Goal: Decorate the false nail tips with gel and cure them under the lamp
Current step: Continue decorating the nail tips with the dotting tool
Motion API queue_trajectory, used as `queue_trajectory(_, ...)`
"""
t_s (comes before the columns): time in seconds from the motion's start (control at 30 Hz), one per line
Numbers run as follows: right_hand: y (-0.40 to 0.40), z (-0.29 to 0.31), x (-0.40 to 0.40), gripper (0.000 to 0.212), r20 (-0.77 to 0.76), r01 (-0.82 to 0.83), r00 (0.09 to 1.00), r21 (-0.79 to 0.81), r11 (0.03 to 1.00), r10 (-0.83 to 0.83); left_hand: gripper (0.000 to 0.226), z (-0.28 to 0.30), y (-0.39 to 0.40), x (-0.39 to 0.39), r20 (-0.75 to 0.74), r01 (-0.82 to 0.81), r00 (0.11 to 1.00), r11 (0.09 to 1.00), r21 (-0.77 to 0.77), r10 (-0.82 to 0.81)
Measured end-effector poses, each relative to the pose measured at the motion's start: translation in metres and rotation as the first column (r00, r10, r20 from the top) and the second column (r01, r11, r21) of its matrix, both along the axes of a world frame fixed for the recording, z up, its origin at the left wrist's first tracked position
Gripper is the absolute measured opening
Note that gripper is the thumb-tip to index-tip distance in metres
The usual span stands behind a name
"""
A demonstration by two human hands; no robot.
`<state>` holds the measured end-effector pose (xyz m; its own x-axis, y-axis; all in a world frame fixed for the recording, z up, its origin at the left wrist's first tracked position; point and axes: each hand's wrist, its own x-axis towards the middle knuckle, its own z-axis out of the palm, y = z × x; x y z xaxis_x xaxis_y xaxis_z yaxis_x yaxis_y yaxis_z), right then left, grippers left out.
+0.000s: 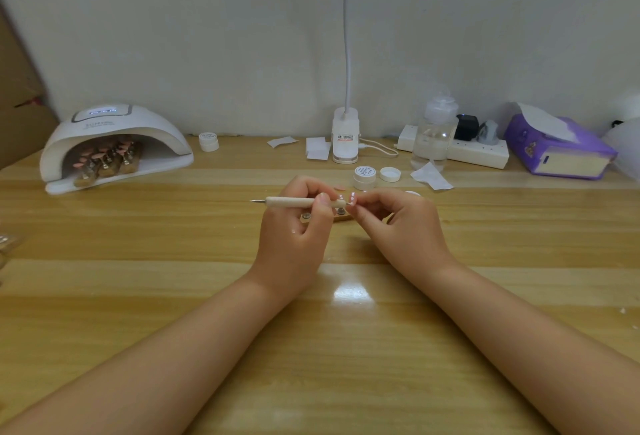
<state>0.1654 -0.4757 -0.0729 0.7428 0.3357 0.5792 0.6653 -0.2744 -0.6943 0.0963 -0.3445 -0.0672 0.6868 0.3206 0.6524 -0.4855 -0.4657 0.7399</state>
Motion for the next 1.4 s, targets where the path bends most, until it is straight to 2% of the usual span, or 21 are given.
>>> queue_trajectory(0.37, 0.000, -0.001, 0.001, 0.007, -0.014, -0.009, 1.000, 0.009, 1.000, 0.009, 0.013, -0.001, 0.000, 0.000, -0.009, -0.007, 1.000, 1.000, -0.011, 0.006)
queue_trajectory(0.47, 0.000, -0.002, 0.001, 0.005, -0.029, -0.002, 1.000, 0.010, 1.000, 0.003, 0.014, -0.001, 0.001, 0.000, 0.028, -0.031, 0.999, 0.999, -0.014, 0.031)
queue_trajectory(0.83, -0.001, 0.004, -0.004, 0.003, -0.029, -0.003, 1.000, 0.093, 0.996, 0.005, 0.014, 0.001, 0.006, 0.004, 0.063, -0.079, 0.993, 0.963, -0.259, 0.099)
queue_trajectory(1.03, 0.000, 0.007, -0.005, 0.007, -0.002, -0.009, 1.000, 0.085, 0.996, 0.009, 0.015, 0.001, 0.007, 0.004, 0.053, -0.090, 0.992, 0.945, -0.315, 0.112)
queue_trajectory(1.13, 0.003, 0.009, -0.004, 0.008, -0.037, 0.003, 0.999, 0.008, 1.000, -0.003, 0.015, 0.001, 0.008, 0.005, 0.048, -0.102, 0.991, 0.942, -0.319, 0.124)
queue_trajectory(1.3, 0.011, 0.013, -0.002, 0.010, -0.027, 0.033, 0.999, -0.222, 0.975, -0.040, 0.022, 0.000, 0.009, 0.006, 0.031, -0.129, 0.989, 0.938, -0.321, 0.146)
queue_trajectory(1.4, 0.015, 0.015, 0.001, 0.011, -0.041, 0.039, 0.998, -0.281, 0.959, -0.052, 0.020, 0.000, 0.008, 0.006, 0.036, -0.128, 0.989, 0.940, -0.315, 0.147)
